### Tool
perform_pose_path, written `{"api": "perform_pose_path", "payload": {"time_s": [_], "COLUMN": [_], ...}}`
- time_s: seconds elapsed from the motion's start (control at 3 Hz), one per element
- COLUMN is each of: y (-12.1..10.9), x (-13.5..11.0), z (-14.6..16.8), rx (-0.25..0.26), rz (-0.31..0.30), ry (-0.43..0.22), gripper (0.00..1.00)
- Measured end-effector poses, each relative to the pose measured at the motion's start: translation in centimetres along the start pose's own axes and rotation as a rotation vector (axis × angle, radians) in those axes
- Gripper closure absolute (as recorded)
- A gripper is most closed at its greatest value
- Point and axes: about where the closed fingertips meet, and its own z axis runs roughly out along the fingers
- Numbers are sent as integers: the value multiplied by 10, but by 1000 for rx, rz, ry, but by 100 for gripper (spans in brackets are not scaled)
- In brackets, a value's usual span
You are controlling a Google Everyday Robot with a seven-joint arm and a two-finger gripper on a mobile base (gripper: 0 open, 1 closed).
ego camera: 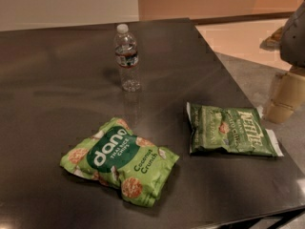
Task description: Move green rice chip bag near water bottle
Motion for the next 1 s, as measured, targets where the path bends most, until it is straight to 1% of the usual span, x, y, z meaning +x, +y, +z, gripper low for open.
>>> {"api": "perform_pose_path", "payload": {"time_s": [0.33, 0.67, 1.0], "y": [0, -3, -3], "x": [0, -13, -50], "z": [0, -1, 0], "rx": [0, -30, -89], "rz": [0, -19, -48], "ry": [0, -46, -121], "gripper": [0, 0, 0]}}
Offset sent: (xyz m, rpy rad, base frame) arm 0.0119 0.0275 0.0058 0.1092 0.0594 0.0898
